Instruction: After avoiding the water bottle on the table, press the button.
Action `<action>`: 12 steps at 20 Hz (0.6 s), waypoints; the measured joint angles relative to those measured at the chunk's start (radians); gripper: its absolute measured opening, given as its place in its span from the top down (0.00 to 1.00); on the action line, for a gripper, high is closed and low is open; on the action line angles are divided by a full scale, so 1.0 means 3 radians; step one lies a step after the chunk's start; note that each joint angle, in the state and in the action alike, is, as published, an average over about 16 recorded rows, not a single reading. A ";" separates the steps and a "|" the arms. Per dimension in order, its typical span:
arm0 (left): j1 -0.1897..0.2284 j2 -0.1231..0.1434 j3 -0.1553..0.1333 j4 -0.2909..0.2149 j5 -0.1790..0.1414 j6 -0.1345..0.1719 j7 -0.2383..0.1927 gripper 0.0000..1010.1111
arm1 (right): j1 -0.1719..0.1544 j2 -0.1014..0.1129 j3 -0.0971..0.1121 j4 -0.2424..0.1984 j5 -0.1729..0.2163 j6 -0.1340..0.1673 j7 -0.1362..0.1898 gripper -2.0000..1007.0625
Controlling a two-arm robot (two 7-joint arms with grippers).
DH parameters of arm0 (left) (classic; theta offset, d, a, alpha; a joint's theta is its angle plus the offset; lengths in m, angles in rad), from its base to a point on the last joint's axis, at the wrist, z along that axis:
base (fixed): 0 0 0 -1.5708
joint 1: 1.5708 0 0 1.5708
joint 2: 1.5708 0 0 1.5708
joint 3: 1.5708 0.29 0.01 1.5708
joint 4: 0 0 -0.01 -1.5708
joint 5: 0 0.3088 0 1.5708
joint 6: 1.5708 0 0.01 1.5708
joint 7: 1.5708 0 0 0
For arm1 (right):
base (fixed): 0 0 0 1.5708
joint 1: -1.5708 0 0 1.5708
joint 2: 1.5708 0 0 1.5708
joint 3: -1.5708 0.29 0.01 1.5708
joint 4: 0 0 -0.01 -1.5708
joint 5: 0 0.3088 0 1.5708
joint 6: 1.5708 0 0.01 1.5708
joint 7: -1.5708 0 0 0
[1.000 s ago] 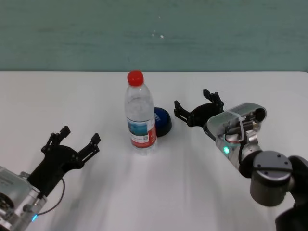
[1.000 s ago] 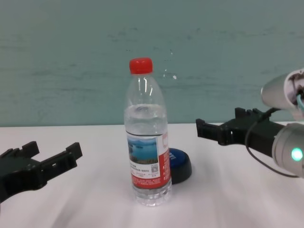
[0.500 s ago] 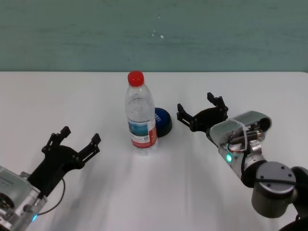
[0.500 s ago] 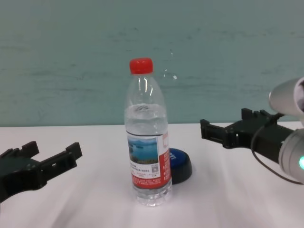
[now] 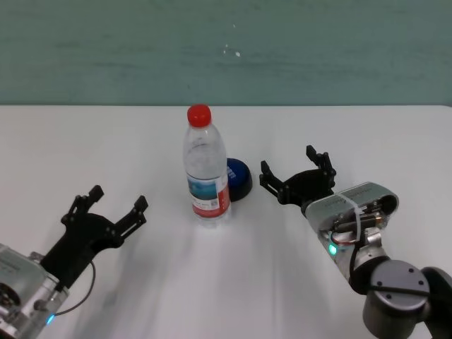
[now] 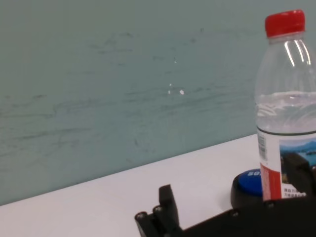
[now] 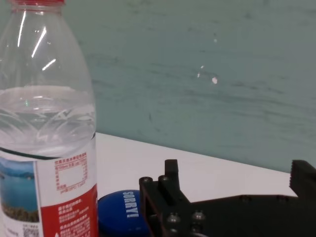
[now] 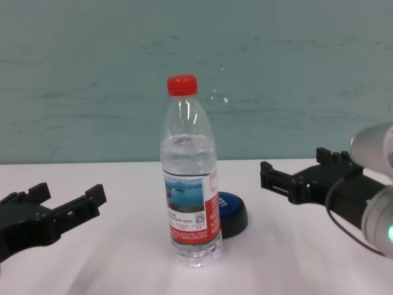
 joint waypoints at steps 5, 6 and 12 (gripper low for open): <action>0.0000 0.0000 0.0000 0.0000 0.0000 0.0000 0.0000 0.00 | -0.0091 -0.0046 0.0022 -0.0019 -0.0056 -0.0085 -0.0047 0.00; 0.0000 0.0000 0.0000 0.0000 0.0000 0.0000 0.0000 0.00 | -0.0105 -0.0053 0.0025 -0.0021 -0.0066 -0.0097 -0.0055 0.00; 0.0000 0.0000 0.0000 0.0000 0.0000 0.0000 0.0000 0.00 | -0.0153 -0.0077 0.0040 -0.0028 -0.0098 -0.0142 -0.0076 0.00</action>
